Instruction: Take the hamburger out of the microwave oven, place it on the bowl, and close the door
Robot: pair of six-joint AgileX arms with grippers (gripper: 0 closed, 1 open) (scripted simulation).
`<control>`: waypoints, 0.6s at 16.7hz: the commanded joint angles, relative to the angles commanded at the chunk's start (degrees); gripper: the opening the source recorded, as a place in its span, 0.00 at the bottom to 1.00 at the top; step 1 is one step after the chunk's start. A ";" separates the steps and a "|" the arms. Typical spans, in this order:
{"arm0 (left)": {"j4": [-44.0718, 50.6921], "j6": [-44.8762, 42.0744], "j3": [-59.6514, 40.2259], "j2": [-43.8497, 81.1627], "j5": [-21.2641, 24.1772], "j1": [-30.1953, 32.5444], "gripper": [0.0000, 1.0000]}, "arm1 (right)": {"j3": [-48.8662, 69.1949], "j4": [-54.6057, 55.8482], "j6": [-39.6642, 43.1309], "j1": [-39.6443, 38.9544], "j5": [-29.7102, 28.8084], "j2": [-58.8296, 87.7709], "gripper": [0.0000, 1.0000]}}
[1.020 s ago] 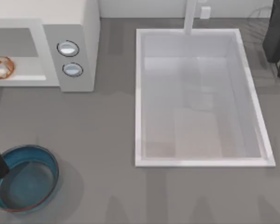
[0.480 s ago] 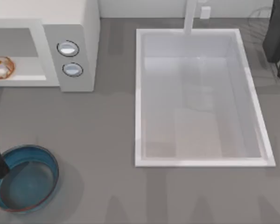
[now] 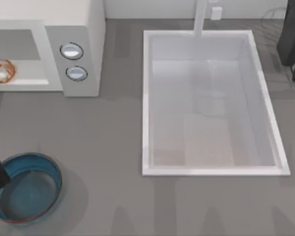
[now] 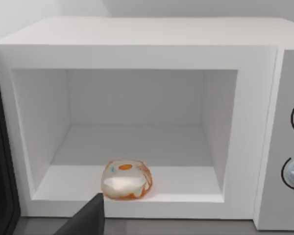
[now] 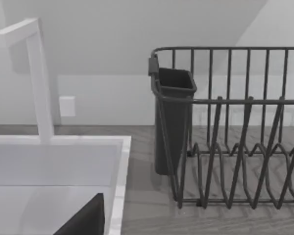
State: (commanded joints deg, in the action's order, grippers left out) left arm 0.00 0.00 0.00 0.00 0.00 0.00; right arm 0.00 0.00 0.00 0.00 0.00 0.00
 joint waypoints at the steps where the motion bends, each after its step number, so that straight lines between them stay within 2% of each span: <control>1: 0.00 0.00 0.00 0.00 0.00 0.00 1.00 | 0.00 0.00 0.00 0.00 0.00 0.00 1.00; 6: -1.05 -0.07 -0.80 1.72 0.17 -0.14 1.00 | 0.00 0.00 0.00 0.00 0.00 0.00 1.00; 10: -7.10 -0.44 -5.42 12.38 1.12 -0.92 1.00 | 0.00 0.00 0.00 0.00 0.00 0.00 1.00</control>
State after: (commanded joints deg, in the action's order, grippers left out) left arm -7.10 -0.44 -5.42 12.38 1.12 -0.92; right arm 0.00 0.00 0.00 0.00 0.00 0.00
